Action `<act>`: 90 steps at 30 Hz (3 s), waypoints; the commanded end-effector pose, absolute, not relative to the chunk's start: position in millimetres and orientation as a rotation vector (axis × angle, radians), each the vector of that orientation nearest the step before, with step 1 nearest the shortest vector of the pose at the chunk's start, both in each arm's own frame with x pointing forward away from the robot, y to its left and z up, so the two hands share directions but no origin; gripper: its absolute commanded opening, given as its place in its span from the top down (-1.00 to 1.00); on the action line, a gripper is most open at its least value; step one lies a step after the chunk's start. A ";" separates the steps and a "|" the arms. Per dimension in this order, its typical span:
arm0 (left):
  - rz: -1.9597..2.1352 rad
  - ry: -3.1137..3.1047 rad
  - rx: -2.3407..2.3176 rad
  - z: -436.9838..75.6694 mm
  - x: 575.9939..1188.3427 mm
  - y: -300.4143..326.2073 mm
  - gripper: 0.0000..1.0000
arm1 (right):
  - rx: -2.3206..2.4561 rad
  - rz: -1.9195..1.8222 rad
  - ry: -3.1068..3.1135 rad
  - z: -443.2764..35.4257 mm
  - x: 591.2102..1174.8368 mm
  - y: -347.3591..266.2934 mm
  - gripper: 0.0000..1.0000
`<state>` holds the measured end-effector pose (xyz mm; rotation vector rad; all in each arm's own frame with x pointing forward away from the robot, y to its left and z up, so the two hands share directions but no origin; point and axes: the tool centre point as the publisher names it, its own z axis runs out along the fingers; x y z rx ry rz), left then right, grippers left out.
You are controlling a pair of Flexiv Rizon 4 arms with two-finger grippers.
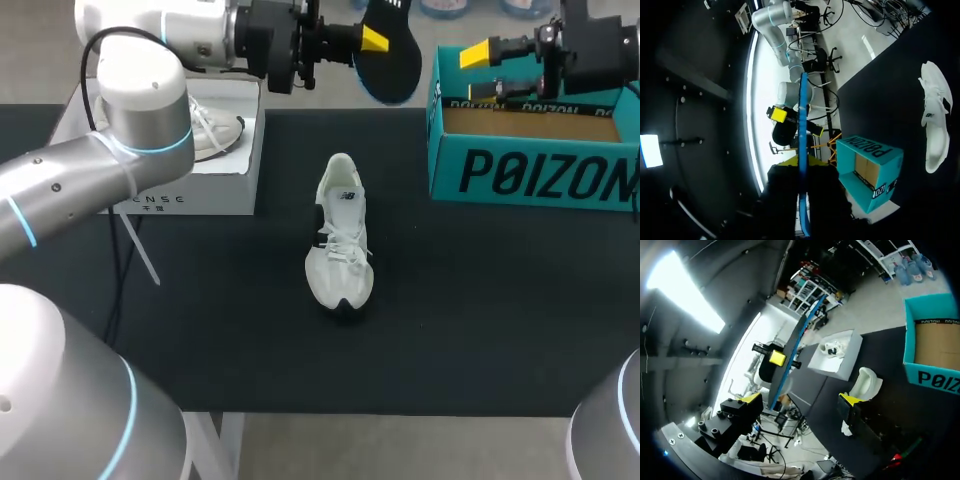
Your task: Take the shoe out of the shoebox, open the shoe tongue, remove and reinsert the insole, then place the shoe into the shoebox
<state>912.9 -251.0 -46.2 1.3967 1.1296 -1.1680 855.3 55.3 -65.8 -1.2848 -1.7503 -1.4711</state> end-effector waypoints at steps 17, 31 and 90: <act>-1.237 1.080 1.368 -59.2 914.0 -268.9 1.00 | -1.306 -1.373 -1.495 -65.4 875.3 76.5 -1.00; -1.227 1.039 1.360 -61.8 916.1 -281.6 1.00 | -1.300 -1.354 -1.491 -63.9 881.1 100.8 -0.52; -0.980 1.424 1.702 -70.7 874.0 -124.4 -1.00 | -1.243 -1.452 -1.506 -68.6 882.6 107.4 1.00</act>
